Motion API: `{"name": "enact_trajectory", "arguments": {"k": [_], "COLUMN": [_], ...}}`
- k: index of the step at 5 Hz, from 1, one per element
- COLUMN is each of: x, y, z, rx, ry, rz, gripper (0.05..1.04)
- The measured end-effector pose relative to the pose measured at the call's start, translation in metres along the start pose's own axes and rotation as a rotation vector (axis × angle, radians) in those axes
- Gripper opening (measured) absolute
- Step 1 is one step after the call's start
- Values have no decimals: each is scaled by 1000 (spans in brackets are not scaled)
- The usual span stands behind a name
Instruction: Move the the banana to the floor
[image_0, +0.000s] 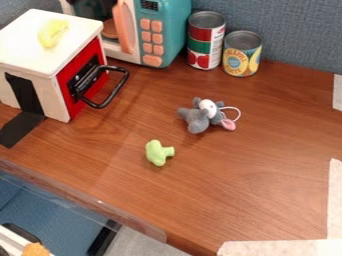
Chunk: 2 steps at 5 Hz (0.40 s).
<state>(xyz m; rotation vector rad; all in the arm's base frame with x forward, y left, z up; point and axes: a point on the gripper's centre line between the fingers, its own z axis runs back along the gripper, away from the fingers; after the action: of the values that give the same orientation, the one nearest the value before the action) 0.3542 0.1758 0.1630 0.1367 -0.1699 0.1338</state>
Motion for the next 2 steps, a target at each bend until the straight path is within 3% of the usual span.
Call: {"name": "enact_trajectory", "arguments": {"k": [1,2], "x": [-8,-8], "y": [37,53], "z": [-12,-18], "rx": [-9,-7], "ry": [38,55], "rz": [55,77], "gripper": [1001,1001]}}
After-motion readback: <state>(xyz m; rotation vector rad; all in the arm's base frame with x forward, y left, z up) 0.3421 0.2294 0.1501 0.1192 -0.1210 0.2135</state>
